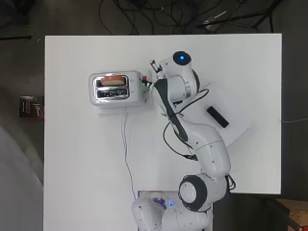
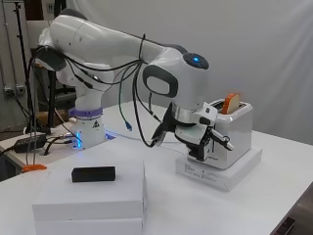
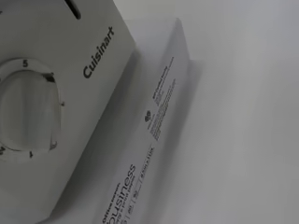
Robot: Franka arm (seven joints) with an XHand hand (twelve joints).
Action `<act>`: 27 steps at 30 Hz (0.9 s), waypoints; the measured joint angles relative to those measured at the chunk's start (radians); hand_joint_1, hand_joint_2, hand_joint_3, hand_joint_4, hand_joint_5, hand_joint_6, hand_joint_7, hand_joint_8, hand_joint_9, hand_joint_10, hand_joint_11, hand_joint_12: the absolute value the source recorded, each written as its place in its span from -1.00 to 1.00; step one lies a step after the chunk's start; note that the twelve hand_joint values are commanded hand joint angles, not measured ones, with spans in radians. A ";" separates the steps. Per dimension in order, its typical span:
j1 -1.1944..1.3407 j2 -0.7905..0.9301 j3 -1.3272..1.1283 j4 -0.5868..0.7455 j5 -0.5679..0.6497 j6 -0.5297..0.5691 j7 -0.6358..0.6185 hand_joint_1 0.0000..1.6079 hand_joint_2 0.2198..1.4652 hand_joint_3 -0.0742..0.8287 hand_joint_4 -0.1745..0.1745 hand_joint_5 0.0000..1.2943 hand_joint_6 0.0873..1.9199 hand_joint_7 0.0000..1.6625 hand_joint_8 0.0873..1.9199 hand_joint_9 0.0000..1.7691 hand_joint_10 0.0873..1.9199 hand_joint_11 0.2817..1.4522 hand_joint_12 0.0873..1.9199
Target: Teleoperate dual arm-hand system to toast a bread
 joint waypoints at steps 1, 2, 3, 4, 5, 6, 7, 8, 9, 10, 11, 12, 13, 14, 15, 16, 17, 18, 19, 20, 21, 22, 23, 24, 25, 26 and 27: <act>0.013 -0.009 -0.014 0.017 0.001 -0.007 0.000 -0.97 0.41 -0.82 -0.91 -0.44 -1.00 0.83 1.00 0.97 1.00 0.89 0.94; 0.029 -0.020 -0.030 0.037 -0.001 -0.013 0.002 -0.97 0.42 -0.82 -0.87 -0.42 -1.00 0.83 1.00 0.97 1.00 0.90 0.94; 0.045 -0.029 -0.044 0.055 -0.006 -0.020 0.012 -0.98 0.44 -0.82 -0.83 -0.39 -1.00 0.84 1.00 0.97 1.00 0.91 0.93; 0.060 -0.036 -0.053 0.069 -0.009 -0.027 0.029 -0.99 0.45 -0.82 -0.79 -0.37 -1.00 0.84 1.00 0.97 1.00 0.91 0.93; 0.076 -0.045 -0.065 0.083 -0.009 -0.037 0.053 -0.99 0.45 -0.82 -0.77 -0.36 -1.00 0.84 1.00 0.97 1.00 0.92 0.93; 0.092 -0.053 -0.077 0.099 -0.010 -0.047 0.078 -1.00 0.46 -0.82 -0.69 -0.30 -1.00 0.81 1.00 0.96 1.00 0.88 0.94; 0.113 -0.063 -0.089 0.119 -0.011 -0.058 0.108 -1.00 0.46 -0.83 -0.62 -0.24 -1.00 0.75 1.00 0.92 1.00 0.82 0.96; 0.130 -0.073 -0.103 0.135 -0.013 -0.063 0.133 -1.00 0.47 -0.83 -0.56 -0.20 -1.00 0.71 1.00 0.89 1.00 0.77 0.97; 0.141 -0.082 -0.118 0.144 -0.015 -0.065 0.146 -0.99 0.47 -0.83 -0.52 -0.16 -1.00 0.68 1.00 0.88 1.00 0.73 0.97; 0.149 -0.093 -0.135 0.146 -0.017 -0.063 0.152 -0.99 0.47 -0.83 -0.49 -0.14 -1.00 0.67 1.00 0.86 1.00 0.71 0.98; 0.155 -0.103 -0.150 0.142 -0.018 -0.060 0.154 -0.98 0.48 -0.83 -0.48 -0.13 -1.00 0.66 1.00 0.86 1.00 0.69 0.98; 0.157 -0.110 -0.159 0.136 -0.019 -0.056 0.155 -0.98 0.48 -0.83 -0.47 -0.12 -1.00 0.66 1.00 0.85 1.00 0.69 0.98; 0.154 -0.111 -0.164 0.125 -0.021 -0.050 0.157 -0.98 0.49 -0.83 -0.47 -0.11 -1.00 0.66 1.00 0.85 1.00 0.68 0.99; 0.149 -0.113 -0.165 0.114 -0.021 -0.047 0.159 -0.98 0.50 -0.82 -0.47 -0.10 -1.00 0.66 1.00 0.85 1.00 0.67 0.99; 0.147 -0.114 -0.165 0.104 -0.021 -0.045 0.160 -0.99 0.51 -0.82 -0.46 -0.09 -1.00 0.67 1.00 0.85 1.00 0.65 0.99; 0.148 -0.114 -0.165 0.097 -0.022 -0.046 0.162 -1.00 0.52 -0.82 -0.47 -0.11 -1.00 0.63 1.00 0.82 1.00 0.59 0.99; 0.149 -0.113 -0.163 0.094 -0.024 -0.047 0.167 -1.00 0.52 -0.83 -0.49 -0.15 -1.00 0.57 1.00 0.76 1.00 0.49 0.99; 0.147 -0.111 -0.157 0.093 -0.026 -0.048 0.171 -1.00 0.52 -0.83 -0.50 -0.17 -1.00 0.53 1.00 0.71 1.00 0.45 1.00; 0.140 -0.108 -0.142 0.092 -0.033 -0.047 0.176 -1.00 0.48 -0.84 -0.46 -0.11 -1.00 0.54 1.00 0.72 1.00 0.49 1.00; 0.127 -0.105 -0.117 0.087 -0.040 -0.045 0.179 -1.00 0.44 -0.85 -0.44 -0.07 -1.00 0.54 1.00 0.74 1.00 0.53 0.99; 0.106 -0.101 -0.079 0.078 -0.048 -0.040 0.174 -1.00 0.40 -0.85 -0.50 -0.11 -1.00 0.49 1.00 0.71 1.00 0.52 0.99; 0.079 -0.096 -0.033 0.065 -0.059 -0.036 0.167 -1.00 0.37 -0.85 -0.56 -0.15 -1.00 0.45 1.00 0.68 1.00 0.48 0.98; 0.045 -0.088 0.028 0.047 -0.084 -0.034 0.162 -1.00 0.36 -0.85 -0.58 -0.16 -1.00 0.44 1.00 0.67 1.00 0.46 0.99; 0.012 -0.083 0.095 0.030 -0.114 -0.038 0.166 -1.00 0.37 -0.84 -0.59 -0.16 -1.00 0.43 1.00 0.66 1.00 0.45 0.99; -0.020 -0.081 0.161 0.015 -0.141 -0.040 0.173 -1.00 0.37 -0.83 -0.63 -0.19 -1.00 0.42 1.00 0.66 1.00 0.43 1.00; -0.058 -0.079 0.233 -0.005 -0.163 -0.041 0.180 -1.00 0.39 -0.83 -0.68 -0.23 -1.00 0.42 1.00 0.66 1.00 0.42 1.00; -0.102 -0.078 0.313 -0.029 -0.175 -0.046 0.184 -1.00 0.41 -0.82 -0.72 -0.27 -1.00 0.42 1.00 0.66 1.00 0.41 1.00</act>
